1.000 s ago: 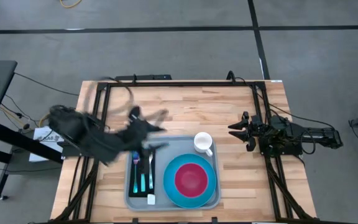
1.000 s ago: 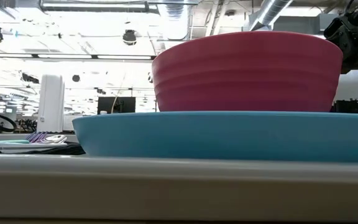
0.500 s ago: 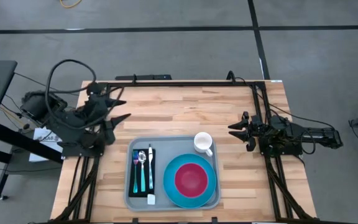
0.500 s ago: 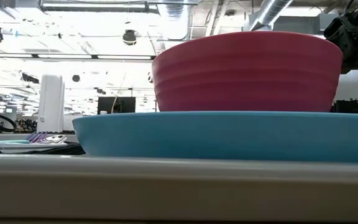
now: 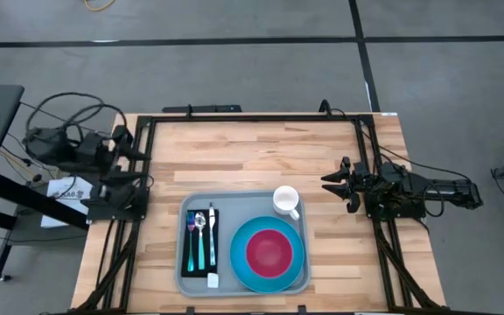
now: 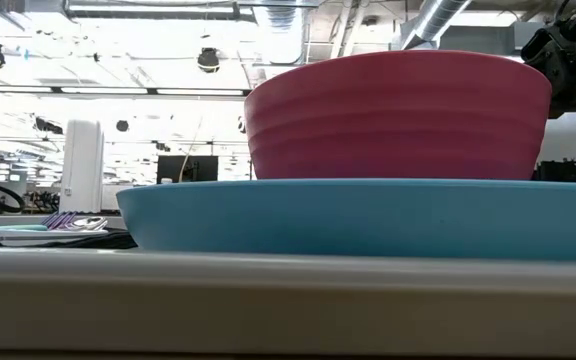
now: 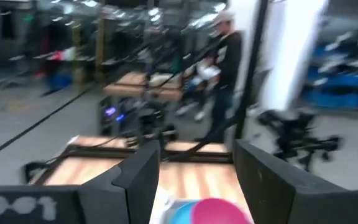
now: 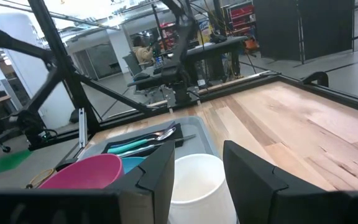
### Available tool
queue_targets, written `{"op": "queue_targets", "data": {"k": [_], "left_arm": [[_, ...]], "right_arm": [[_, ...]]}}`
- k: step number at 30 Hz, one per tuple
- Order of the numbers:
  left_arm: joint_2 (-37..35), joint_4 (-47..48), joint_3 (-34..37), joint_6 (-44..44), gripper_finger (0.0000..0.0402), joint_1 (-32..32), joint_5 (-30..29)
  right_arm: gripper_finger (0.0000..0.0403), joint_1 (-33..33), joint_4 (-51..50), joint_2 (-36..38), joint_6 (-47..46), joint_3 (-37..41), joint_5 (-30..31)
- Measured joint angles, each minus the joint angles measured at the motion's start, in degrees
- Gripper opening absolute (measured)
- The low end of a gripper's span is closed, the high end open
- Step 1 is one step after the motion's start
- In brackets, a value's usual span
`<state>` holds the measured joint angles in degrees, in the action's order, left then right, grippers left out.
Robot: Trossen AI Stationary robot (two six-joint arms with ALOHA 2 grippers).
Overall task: Set up tray
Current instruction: Return to Home Position
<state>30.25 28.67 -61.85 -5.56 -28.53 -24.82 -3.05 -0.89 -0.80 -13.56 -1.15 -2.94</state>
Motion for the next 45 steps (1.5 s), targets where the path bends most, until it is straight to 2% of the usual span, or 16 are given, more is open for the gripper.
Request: {"op": "queue_targets", "data": {"k": [4,8,16,21,28,45], "left_arm": [[-9.3,-2.0,8.6,-1.4,0.0192,0.0,5.4],[-17.6,-8.4,17.3,-1.8,0.0192,0.0,9.7],[-30.0,-18.5,32.3,-1.3,0.0192,0.0,13.8],[-29.9,-23.7,37.7,-2.2,0.0192,0.0,16.9],[-30.1,-40.7,47.4,-3.6,0.0192,0.0,17.1],[-30.0,-55.8,61.1,-9.2,0.0192,0.0,16.8]], "right_arm": [[0.0129,0.0,0.0,0.0,0.0,0.0,0.0],[0.0129,0.0,0.0,0.0,0.0,0.0,0.0],[0.0129,0.0,0.0,0.0,0.0,0.0,0.0],[0.0129,0.0,0.0,0.0,0.0,0.0,0.0],[0.0129,0.0,0.0,0.0,0.0,0.0,0.0],[0.0129,0.0,0.0,0.0,0.0,0.0,0.0]]}}
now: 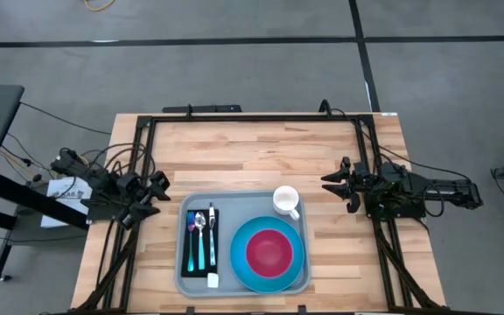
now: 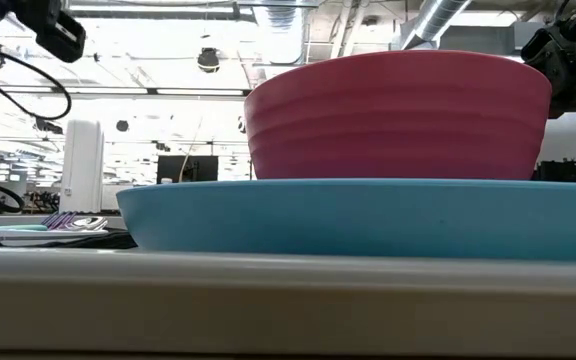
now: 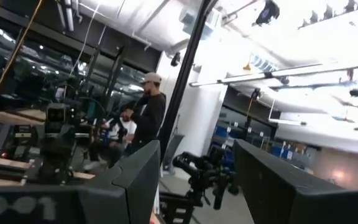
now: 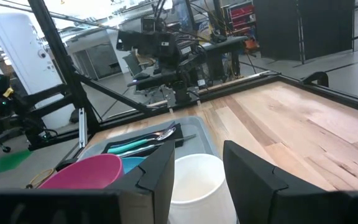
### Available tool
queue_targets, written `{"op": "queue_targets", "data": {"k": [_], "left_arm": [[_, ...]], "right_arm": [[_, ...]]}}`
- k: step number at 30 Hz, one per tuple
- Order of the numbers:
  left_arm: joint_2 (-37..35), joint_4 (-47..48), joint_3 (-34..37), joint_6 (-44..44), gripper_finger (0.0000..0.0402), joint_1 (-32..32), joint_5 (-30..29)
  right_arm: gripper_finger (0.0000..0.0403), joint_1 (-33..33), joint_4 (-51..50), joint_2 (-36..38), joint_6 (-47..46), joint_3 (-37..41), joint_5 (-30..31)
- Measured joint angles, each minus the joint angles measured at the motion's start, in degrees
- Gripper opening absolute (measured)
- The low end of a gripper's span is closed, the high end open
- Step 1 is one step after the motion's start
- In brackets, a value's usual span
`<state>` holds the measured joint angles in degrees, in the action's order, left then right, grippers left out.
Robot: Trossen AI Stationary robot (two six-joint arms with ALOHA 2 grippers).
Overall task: Set up tray
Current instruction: Return to Home Position
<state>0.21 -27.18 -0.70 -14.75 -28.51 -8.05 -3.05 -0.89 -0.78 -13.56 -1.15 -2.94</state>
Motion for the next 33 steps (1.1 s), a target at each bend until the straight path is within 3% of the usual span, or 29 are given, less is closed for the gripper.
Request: {"op": "queue_targets", "data": {"k": [7,12,22,28,33], "left_arm": [[0.0,1.9,0.1,1.7,0.0192,1.8,-1.8],[0.0,6.6,0.1,0.9,0.0192,7.2,-2.5],[0.0,14.9,0.1,0.4,0.0192,19.8,7.6],[0.0,24.7,0.1,1.7,0.0192,21.4,9.6],[0.6,25.4,0.1,5.6,0.0192,21.4,7.7]], "right_arm": [[0.0129,0.0,0.0,0.0,0.0,0.0,0.0],[0.0129,0.0,0.0,0.0,0.0,0.0,0.0],[0.0129,0.0,0.0,0.0,0.0,0.0,0.0],[0.0129,0.0,0.0,0.0,0.0,0.0,0.0],[0.0129,0.0,0.0,0.0,0.0,0.0,0.0]]}}
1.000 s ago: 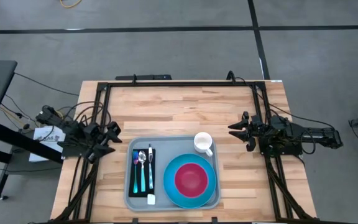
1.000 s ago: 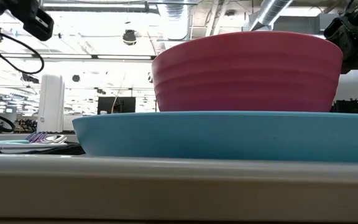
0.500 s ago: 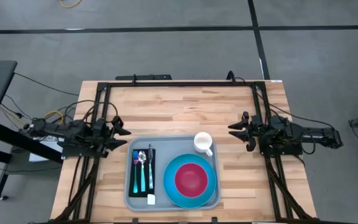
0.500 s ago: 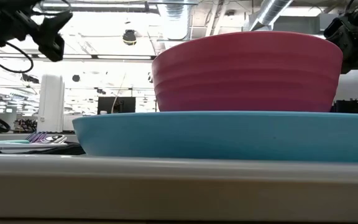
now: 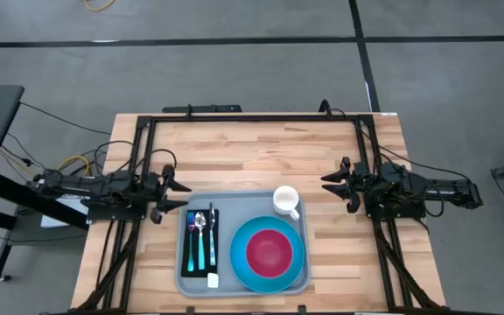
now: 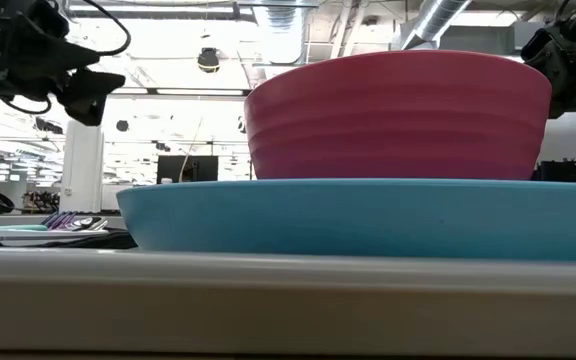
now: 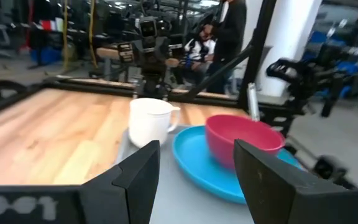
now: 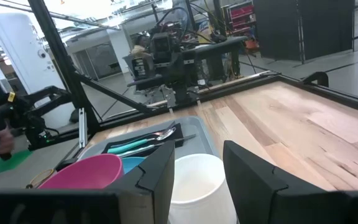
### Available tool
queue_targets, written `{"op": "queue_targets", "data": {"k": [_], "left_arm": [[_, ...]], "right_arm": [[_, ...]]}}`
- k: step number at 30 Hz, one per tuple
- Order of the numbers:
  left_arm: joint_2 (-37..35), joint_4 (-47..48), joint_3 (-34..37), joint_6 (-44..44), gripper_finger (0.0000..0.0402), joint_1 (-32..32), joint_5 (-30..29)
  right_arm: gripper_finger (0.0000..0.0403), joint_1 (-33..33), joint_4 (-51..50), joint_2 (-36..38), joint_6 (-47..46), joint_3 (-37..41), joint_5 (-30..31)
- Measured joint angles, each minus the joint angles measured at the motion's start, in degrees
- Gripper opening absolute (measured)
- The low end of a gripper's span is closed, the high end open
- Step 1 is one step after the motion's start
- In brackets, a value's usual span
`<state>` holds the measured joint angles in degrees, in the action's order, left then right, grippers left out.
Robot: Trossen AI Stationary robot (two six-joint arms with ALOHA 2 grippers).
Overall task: Set up tray
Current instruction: Return to Home Position
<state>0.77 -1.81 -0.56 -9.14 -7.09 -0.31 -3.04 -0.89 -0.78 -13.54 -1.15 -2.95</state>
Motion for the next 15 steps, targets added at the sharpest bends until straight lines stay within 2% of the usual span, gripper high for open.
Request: {"op": "queue_targets", "data": {"k": [4,15], "left_arm": [[1.1,-0.1,0.0,3.4,0.0192,0.0,-1.5],[3.4,-0.1,0.0,1.4,0.0192,0.0,-1.2]], "right_arm": [[0.0129,0.0,0.0,0.0,0.0,0.0,0.0],[0.0129,0.0,0.0,0.0,0.0,0.0,0.0]]}}
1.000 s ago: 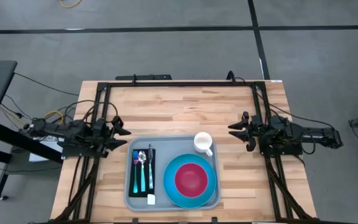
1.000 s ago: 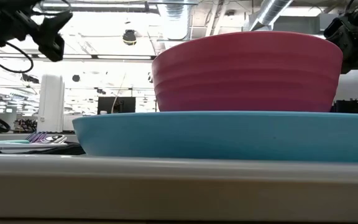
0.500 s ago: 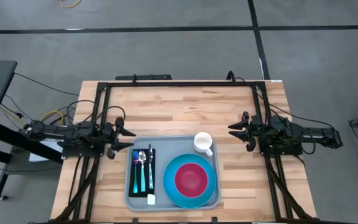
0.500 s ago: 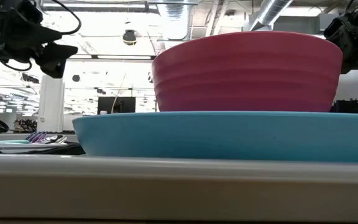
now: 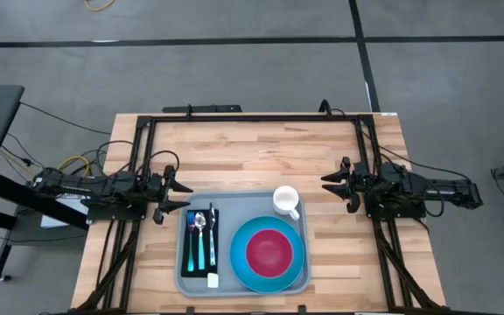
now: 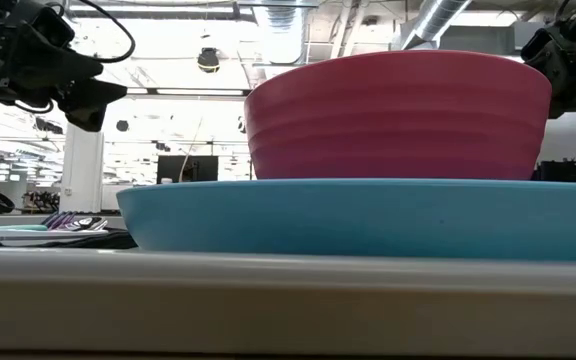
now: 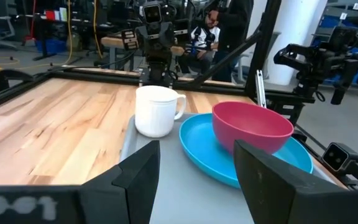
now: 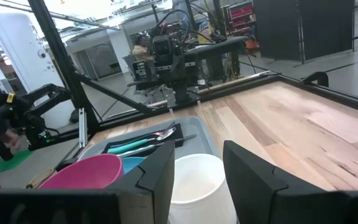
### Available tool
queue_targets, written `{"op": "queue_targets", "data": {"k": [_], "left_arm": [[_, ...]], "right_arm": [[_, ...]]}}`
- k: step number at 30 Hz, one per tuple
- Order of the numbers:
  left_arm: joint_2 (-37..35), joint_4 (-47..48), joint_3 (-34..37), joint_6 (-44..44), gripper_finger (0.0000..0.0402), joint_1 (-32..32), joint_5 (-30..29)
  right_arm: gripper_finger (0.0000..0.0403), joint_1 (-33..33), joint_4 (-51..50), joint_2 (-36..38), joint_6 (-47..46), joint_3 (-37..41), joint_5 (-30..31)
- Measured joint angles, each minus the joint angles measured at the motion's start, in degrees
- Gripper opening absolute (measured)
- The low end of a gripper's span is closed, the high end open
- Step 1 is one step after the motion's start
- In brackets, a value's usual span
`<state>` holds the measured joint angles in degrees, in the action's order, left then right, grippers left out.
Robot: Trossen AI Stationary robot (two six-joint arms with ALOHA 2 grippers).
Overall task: Set up tray
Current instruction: Return to Home Position
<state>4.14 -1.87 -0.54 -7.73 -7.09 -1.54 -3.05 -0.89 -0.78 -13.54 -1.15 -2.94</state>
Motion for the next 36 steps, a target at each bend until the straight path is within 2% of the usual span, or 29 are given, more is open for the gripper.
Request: {"op": "queue_targets", "data": {"k": [36], "left_arm": [[0.0,0.1,0.0,0.1,0.0192,0.0,0.1]], "right_arm": [[0.0129,0.0,0.0,0.0,0.0,0.0,0.0]]}}
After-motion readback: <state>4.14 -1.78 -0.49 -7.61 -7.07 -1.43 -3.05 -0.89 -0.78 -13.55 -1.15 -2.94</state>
